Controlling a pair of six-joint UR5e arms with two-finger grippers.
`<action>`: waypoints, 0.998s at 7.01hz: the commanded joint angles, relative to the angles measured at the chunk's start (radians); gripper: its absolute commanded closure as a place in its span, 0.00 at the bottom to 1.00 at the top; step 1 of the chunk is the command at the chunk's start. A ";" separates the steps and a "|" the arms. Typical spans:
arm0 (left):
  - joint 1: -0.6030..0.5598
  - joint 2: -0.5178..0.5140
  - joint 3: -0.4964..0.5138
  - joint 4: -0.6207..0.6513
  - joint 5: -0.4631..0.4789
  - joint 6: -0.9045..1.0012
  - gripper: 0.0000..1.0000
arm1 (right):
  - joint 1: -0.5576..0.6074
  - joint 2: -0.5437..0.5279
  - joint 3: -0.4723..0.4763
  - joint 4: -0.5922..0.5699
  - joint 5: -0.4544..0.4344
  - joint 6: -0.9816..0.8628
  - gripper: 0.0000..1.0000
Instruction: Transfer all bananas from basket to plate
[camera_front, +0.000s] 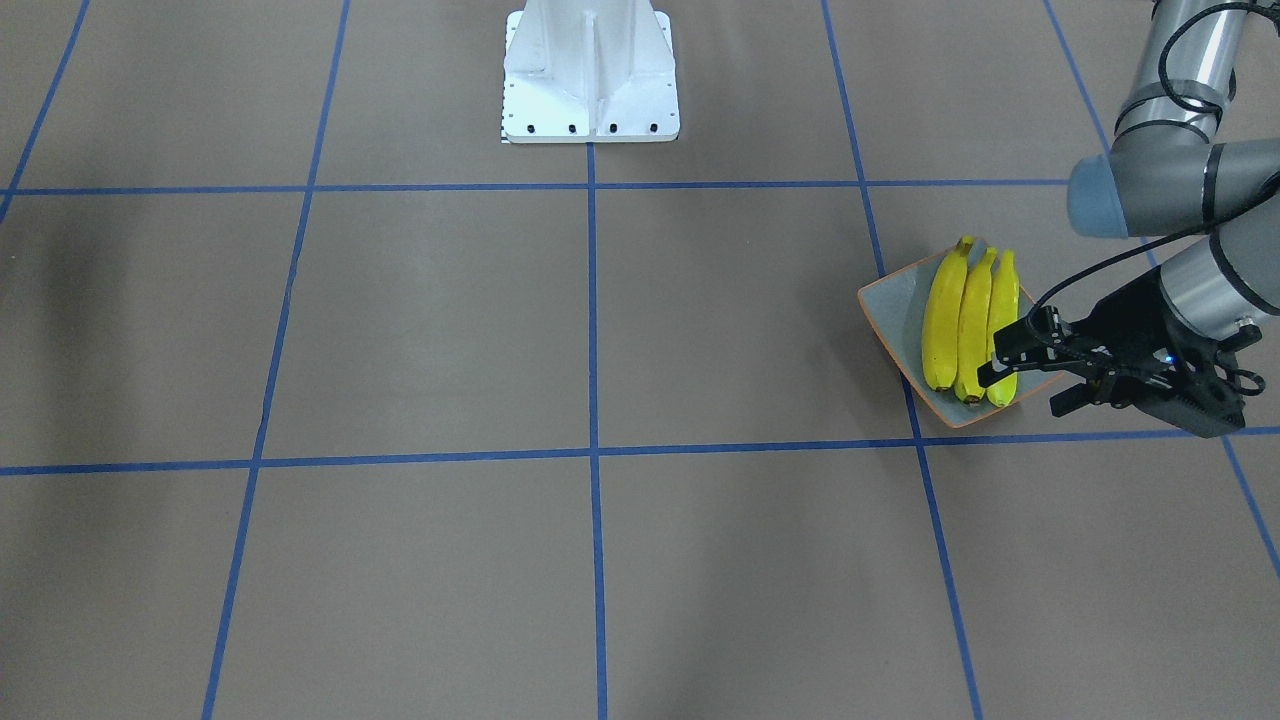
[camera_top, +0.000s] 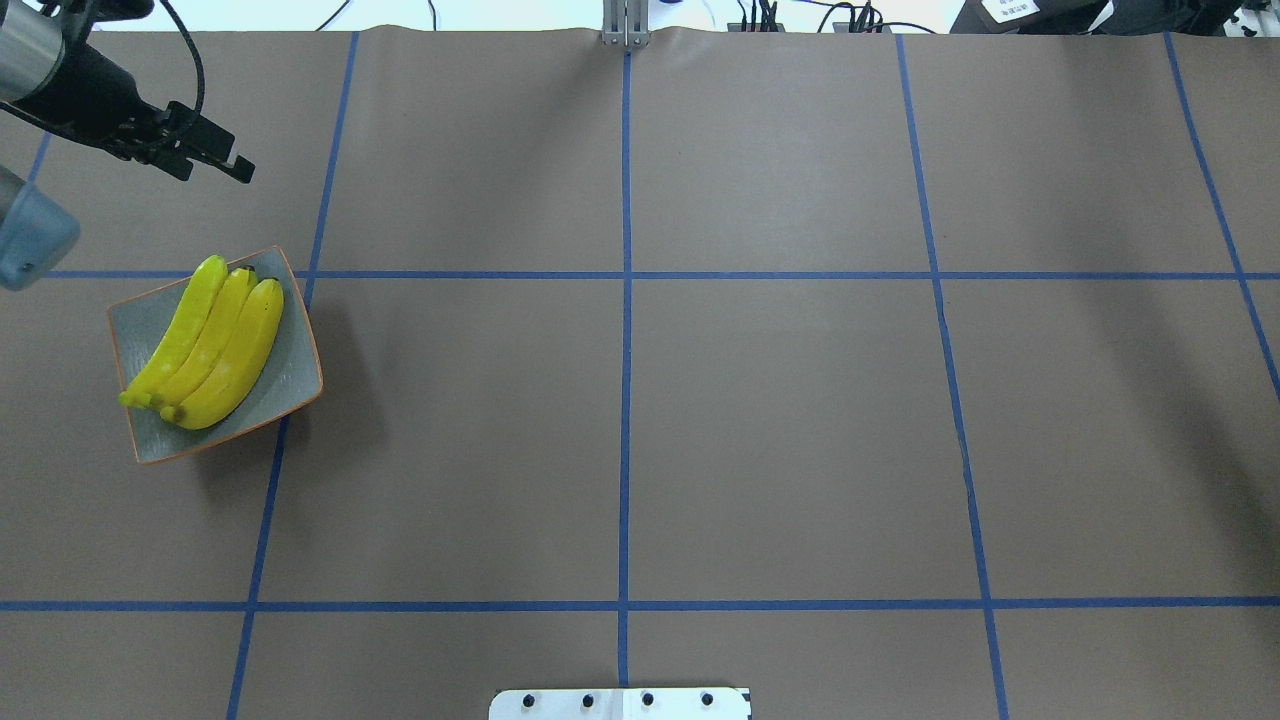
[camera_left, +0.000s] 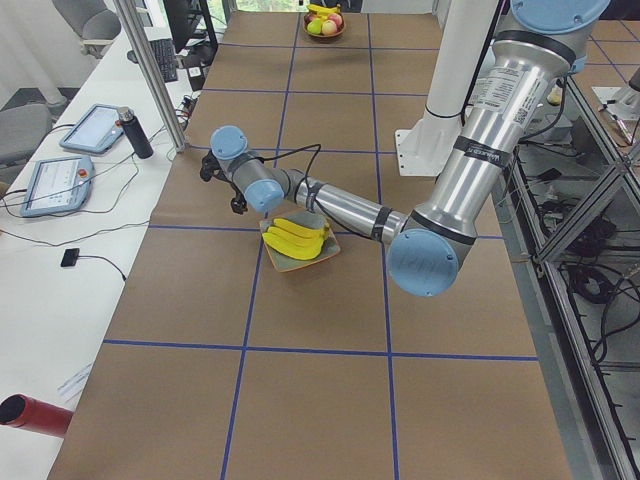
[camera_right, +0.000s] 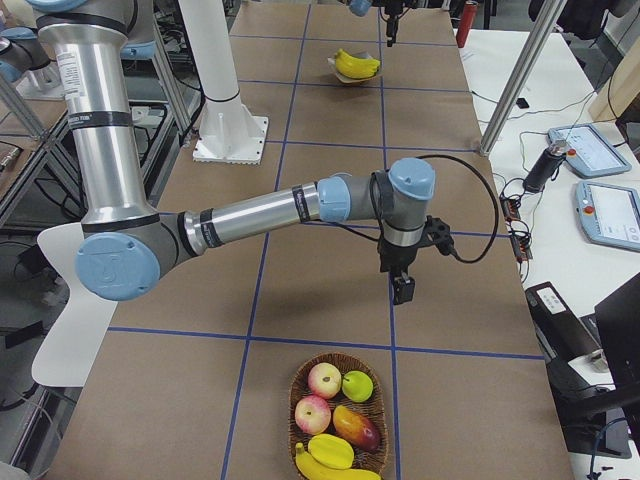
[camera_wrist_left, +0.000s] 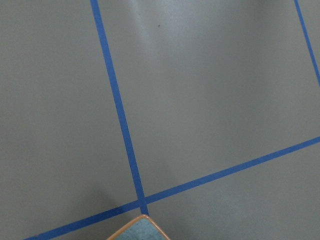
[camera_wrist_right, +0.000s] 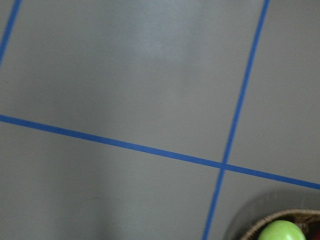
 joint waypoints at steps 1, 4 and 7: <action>0.005 -0.014 0.002 0.002 0.021 -0.001 0.00 | 0.160 -0.009 -0.199 0.011 -0.006 -0.235 0.00; 0.010 -0.023 0.001 0.002 0.041 -0.004 0.00 | 0.190 -0.003 -0.542 0.303 -0.048 -0.247 0.00; 0.019 -0.038 0.002 0.002 0.056 -0.004 0.00 | 0.186 0.001 -0.661 0.475 -0.134 0.014 0.00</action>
